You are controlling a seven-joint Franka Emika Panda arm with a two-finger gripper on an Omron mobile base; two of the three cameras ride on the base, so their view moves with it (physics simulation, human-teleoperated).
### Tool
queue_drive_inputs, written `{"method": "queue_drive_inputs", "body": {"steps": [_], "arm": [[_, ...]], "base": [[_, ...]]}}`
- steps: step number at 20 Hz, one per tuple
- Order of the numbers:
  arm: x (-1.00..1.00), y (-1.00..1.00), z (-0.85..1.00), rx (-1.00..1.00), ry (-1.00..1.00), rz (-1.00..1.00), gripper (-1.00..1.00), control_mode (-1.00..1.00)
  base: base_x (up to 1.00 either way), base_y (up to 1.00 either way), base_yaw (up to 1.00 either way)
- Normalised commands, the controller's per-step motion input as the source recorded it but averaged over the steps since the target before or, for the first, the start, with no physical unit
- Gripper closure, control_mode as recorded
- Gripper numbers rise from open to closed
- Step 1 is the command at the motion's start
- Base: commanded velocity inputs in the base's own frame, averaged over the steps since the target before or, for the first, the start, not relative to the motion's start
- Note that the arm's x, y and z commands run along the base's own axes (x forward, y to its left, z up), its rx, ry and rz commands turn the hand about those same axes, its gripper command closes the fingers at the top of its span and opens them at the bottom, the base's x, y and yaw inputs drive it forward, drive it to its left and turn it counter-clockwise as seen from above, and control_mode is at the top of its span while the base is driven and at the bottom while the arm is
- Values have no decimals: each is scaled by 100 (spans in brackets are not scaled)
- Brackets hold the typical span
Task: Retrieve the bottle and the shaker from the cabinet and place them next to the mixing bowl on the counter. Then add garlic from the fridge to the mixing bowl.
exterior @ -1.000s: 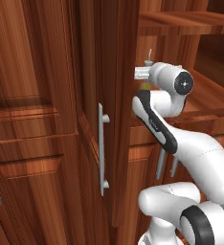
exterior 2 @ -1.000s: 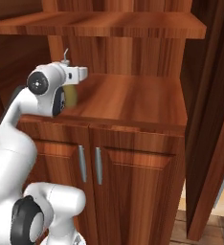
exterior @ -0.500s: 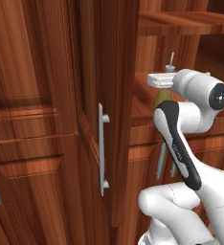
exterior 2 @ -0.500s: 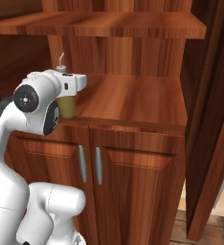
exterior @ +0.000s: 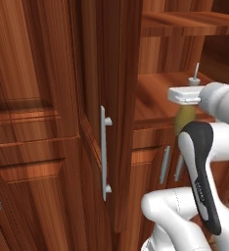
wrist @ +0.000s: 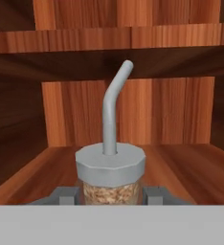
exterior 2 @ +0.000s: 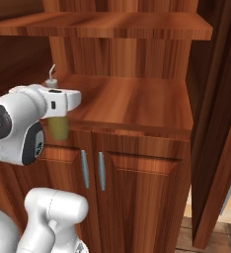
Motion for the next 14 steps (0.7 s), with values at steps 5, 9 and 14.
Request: {"method": "queue_drive_inputs", "body": {"steps": [5, 9, 14], "arm": [[-83, -15, 7, 0, 10, -2, 100, -100], [-75, -15, 2, 0, 1, -1, 100, -100], [-44, -6, 7, 0, 1, -5, 100, -100]], "base": [[0, 0, 0], [0, 0, 0], [0, 0, 0]]}}
